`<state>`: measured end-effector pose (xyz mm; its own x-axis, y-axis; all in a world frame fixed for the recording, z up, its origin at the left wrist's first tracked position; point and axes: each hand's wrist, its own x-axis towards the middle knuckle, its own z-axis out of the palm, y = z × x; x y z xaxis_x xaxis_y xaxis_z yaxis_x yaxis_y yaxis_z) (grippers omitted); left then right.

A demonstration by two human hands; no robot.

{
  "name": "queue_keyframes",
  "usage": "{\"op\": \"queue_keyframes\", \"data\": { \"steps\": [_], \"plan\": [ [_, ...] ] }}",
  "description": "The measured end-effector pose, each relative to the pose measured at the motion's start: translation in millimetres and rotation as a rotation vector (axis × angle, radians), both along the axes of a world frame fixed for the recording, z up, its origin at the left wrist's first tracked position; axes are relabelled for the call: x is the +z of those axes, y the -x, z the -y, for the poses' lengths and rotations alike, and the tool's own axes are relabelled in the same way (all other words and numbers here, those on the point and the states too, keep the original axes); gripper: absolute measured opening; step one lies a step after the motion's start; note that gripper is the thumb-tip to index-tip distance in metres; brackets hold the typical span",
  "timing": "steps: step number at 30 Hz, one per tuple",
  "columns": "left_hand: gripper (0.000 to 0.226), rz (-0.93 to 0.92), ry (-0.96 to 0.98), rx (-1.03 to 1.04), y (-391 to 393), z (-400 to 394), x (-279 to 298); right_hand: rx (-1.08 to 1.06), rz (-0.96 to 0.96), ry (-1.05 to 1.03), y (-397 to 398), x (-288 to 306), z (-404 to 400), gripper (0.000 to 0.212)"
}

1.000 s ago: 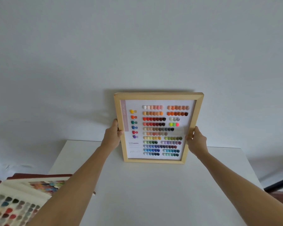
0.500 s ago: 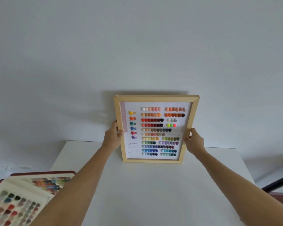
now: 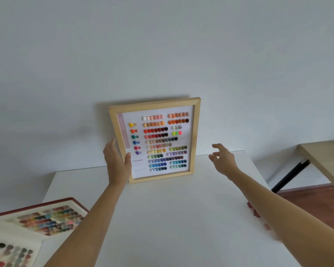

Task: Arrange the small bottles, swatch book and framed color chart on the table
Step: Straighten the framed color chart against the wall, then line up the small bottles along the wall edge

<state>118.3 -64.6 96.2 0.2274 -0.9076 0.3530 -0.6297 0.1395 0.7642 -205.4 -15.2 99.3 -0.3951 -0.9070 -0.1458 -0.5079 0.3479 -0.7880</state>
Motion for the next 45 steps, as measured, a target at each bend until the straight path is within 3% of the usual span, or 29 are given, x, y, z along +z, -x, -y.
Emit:
{"op": "queue_keyframes", "data": {
  "steps": [6,18,25,36,45],
  "plan": [
    [0.053,0.017,0.154,-0.254,47,-40,-15,-0.047,0.009,0.013,23,6,-54,0.029],
    [0.040,0.124,-0.059,-0.712,202,-123,-71,-0.080,-0.195,-0.050,176,2,-163,0.015],
    [0.040,0.235,-0.218,-0.787,305,-152,-99,0.085,-0.203,-0.210,259,-47,-193,0.022],
    [0.040,0.525,-0.440,-0.835,384,-152,-120,0.401,-0.147,-0.323,266,-89,-165,0.057],
    [0.031,0.563,-0.478,-0.829,396,-142,-129,0.384,-0.286,-0.301,255,-108,-153,0.029]
  ]
}}
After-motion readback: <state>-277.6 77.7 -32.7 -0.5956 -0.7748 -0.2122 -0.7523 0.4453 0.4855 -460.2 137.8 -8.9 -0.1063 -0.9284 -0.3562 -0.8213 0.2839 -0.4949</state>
